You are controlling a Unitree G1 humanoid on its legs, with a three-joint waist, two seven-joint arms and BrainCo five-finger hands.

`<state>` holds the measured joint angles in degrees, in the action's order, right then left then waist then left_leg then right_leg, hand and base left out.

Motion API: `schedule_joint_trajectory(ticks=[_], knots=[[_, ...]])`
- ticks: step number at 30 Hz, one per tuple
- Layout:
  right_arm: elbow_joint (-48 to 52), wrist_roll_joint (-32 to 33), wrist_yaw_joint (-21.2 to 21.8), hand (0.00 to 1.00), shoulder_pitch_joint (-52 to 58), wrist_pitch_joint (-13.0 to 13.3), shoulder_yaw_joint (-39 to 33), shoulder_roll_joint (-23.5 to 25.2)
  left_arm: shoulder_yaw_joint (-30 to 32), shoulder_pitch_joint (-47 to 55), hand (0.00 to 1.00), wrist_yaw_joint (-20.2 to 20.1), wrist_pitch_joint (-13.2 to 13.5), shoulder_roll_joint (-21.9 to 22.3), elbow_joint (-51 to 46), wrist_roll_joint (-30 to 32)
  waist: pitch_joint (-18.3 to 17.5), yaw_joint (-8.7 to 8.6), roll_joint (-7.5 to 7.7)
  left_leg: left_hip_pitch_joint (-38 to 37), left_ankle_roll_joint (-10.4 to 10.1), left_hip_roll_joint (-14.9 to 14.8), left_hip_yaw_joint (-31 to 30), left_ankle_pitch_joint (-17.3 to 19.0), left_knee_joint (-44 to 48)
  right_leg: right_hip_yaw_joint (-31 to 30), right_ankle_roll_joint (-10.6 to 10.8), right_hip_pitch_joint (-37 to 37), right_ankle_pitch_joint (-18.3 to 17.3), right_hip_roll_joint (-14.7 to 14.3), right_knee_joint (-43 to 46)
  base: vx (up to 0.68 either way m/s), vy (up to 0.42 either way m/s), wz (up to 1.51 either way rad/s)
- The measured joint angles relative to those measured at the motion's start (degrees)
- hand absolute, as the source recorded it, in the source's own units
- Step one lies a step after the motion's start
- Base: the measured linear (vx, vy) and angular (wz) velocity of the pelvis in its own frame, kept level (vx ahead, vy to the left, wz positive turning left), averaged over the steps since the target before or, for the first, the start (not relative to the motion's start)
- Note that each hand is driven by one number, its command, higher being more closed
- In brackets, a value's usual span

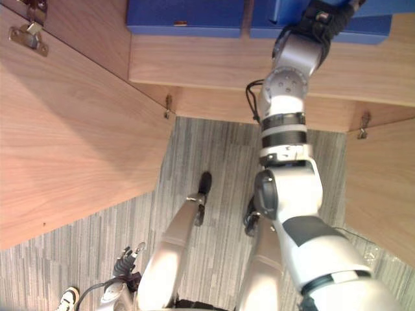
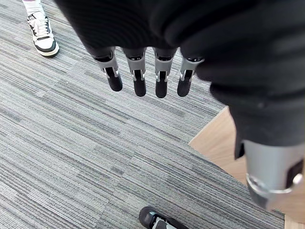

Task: Walk over to the cabinet, pick up the folder, carry it to the office cabinet, place the folder inside the office cabinet, then close the office cabinet door

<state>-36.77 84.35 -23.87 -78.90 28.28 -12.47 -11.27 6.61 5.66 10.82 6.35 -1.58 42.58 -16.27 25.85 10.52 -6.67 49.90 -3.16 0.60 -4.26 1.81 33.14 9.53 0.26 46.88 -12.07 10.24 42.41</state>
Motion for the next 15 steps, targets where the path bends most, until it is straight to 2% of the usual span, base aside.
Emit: schedule_joint_trajectory(ticks=[5,9,15], knots=[[-1.9,0.3,-0.2,1.00,-0.6,-2.5,1.6,-2.8,0.2,-0.1,0.00,0.0,-0.3,0.2,0.0,0.0,-0.1,0.13,-0.13,0.0,-0.2,0.1,-0.3,-0.7,-1.0,0.4,0.0,0.0,0.0,0.1,-0.5,0.01,0.006,0.03],[-9.8,2.4,-0.9,1.00,-5.3,-5.6,10.6,-8.8,0.3,-0.3,0.00,0.0,-0.5,0.3,0.1,0.0,-0.5,0.18,-0.77,0.0,-0.6,0.3,-1.4,-1.5,-2.2,1.4,-0.1,-0.2,0.0,0.2,-1.0,0.01,0.001,0.12],[-18.0,2.4,-1.2,1.00,-9.9,-8.9,25.8,-14.1,0.7,-0.3,0.00,0.0,-0.5,0.5,-0.3,0.2,-0.7,0.42,-1.13,-0.6,-0.9,0.7,-1.7,-2.5,-4.6,2.3,-0.4,-0.2,-0.2,1.0,-1.0,0.00,-0.010,0.09]])
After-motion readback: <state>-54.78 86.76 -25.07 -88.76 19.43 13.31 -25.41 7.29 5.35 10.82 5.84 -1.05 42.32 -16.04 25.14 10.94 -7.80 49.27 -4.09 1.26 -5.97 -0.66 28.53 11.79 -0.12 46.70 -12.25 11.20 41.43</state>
